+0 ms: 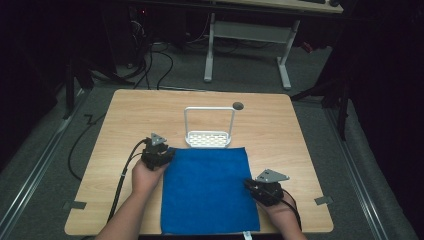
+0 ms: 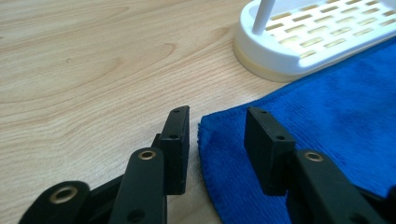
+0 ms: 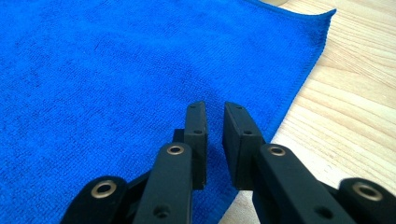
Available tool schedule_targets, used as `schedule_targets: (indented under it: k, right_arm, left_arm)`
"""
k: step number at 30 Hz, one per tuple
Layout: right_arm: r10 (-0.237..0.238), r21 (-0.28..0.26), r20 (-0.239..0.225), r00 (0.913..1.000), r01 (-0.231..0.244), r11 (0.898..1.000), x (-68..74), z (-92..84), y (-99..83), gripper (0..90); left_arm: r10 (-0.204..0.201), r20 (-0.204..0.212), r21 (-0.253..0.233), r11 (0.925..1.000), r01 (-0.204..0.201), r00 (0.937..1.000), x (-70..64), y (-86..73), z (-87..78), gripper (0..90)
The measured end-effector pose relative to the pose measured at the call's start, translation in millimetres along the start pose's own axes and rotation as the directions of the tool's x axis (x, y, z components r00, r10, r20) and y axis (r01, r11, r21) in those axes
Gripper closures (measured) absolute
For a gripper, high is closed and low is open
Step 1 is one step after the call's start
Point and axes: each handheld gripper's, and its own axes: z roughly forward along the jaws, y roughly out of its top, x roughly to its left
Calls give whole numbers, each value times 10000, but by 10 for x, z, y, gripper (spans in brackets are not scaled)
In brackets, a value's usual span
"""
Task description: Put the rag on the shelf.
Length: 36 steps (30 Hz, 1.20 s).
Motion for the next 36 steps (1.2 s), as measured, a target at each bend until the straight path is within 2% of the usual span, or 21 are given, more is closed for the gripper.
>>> schedule_targets:
  k: [1, 2, 4, 9, 12, 17, 18, 20, 22, 24, 28, 30, 31, 33, 36]
  right_arm:
    - [0, 0, 0, 10000, 0, 10000, 0, 0, 0, 806]
    - [-4, 8, -12, 10000, 4, 10000, 1, 3, 1, 805]
    - [-4, 5, -15, 10000, 4, 10000, 1, 4, 2, 805]
    - [45, 49, -37, 10000, -45, 10000, -12, 13, -2, 801]
    - [161, -27, -45, 9999, -161, 9999, -24, 17, -6, 774]
    - [286, -204, 99, 9995, -284, 9994, -45, 14, -12, 709]
    - [429, -459, 247, 9988, -418, 9981, -59, 13, -12, 653]
    - [571, -645, 434, 9974, -543, 9964, -70, 25, -7, 621]
    - [742, -758, 655, 9951, -692, 9947, -92, 65, 14, 579]
    - [908, -696, 907, 9917, -847, 9940, -112, 124, 60, 557]
    - [1057, -645, 1383, 9847, -975, 9931, -199, 246, 176, 541]
    - [1163, -616, 1467, 9823, -1083, 9922, -234, 283, 209, 540]
    - [1480, -555, 1530, 9771, -1411, 9884, -327, 377, 292, 535]
    - [1628, -581, 1741, 9712, -1549, 9862, -391, 445, 360, 534]
    - [1997, -541, 1693, 9651, -1933, 9797, -513, 583, 477, 533]
  left_arm:
    - [0, 0, 0, 10000, 0, 10000, 0, 0, 0, 612]
    - [-230, 57, 55, 9997, 230, 9997, 23, -1, 38, 616]
    - [-164, -34, -24, 9999, 164, 9999, 18, -6, 46, 629]
    - [-321, 100, -70, 9995, 322, 9994, 36, -19, 42, 783]
    - [-176, 174, -54, 9998, 177, 9997, 23, -23, 40, 856]
    - [-306, 360, -115, 9995, 311, 9989, 33, -33, 26, 872]
    - [-300, 454, -158, 9994, 307, 9985, 36, -36, 21, 872]
    - [-287, 478, -193, 9994, 296, 9984, 36, -37, 19, 872]
    - [-193, 523, -283, 9994, 208, 9984, 40, -35, 19, 873]
    - [-267, 635, -289, 9992, 286, 9976, 40, -38, 14, 873]
    - [-319, 723, -423, 9985, 350, 9969, 46, -41, 7, 873]
    - [-329, 721, -414, 9985, 360, 9969, 50, -41, 5, 874]
    - [-345, 748, -444, 9983, 379, 9966, 53, -43, 3, 874]
    - [-323, 780, -471, 9982, 361, 9964, 53, -44, -1, 874]
    - [-354, 787, -487, 9980, 393, 9963, 55, -44, -1, 874]
